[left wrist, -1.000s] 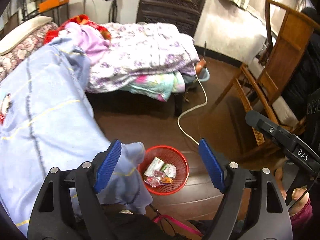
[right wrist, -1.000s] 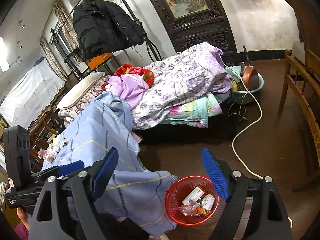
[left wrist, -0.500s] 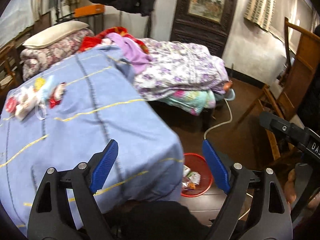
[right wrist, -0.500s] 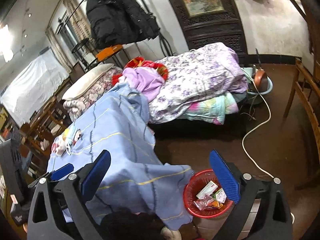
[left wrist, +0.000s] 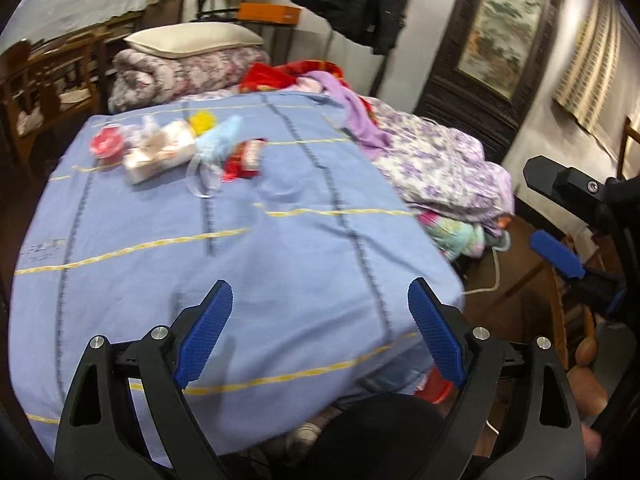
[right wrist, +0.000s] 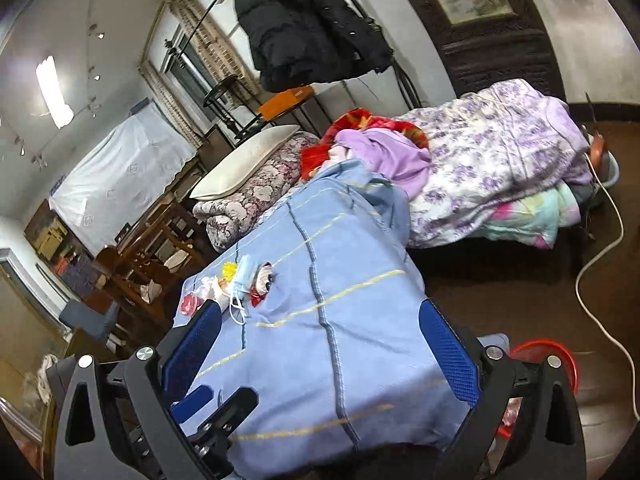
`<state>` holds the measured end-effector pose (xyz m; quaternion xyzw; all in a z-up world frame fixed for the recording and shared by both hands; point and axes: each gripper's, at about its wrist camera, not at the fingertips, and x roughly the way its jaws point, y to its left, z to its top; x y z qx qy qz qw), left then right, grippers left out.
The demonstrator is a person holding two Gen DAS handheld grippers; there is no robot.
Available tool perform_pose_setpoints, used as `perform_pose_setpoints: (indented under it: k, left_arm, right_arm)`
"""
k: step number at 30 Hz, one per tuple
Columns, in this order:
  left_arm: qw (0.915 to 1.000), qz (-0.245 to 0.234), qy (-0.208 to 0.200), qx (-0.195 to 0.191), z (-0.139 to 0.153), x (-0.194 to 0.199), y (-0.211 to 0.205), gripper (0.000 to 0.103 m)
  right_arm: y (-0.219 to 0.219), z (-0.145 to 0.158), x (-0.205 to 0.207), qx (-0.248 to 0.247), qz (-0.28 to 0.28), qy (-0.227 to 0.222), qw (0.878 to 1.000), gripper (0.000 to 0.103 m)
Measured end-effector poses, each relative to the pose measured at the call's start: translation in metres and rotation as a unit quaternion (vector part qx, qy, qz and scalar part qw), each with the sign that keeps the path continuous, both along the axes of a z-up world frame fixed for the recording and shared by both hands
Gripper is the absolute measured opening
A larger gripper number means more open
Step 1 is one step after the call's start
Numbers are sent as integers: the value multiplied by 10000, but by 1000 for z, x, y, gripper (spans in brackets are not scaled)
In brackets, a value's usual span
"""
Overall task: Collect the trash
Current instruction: 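Move both tools back over the bed toward the remaining trash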
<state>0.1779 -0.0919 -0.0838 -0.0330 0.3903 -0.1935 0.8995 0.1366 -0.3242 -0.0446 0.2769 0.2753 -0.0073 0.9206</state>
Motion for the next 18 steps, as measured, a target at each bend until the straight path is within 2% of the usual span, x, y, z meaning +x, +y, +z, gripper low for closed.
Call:
perform_pose_setpoints:
  k: [4,6,12,15,18]
  left_arm:
    - [9989,407,-99,219,-3,14,36,88]
    - [9975,657,-66,268,-7,26,57,88]
    - [9899,1406,158,1,-11,77,134,88]
    - [9881,1526,187,17,-10,99,147,88]
    - [9901,1388,187,-77,-3,125,144,88]
  right_arm:
    - [29,0,3,-967,-3,-273,9949,97]
    - [35,-8,1,-1148,178,-431,9923,97]
    - [54,-46,13,-1489,639,-69,9868,97]
    - [66,-60,15,-1615,760,-89,9839,97]
    - [79,-69,15,-1872,863,-181,9784,97]
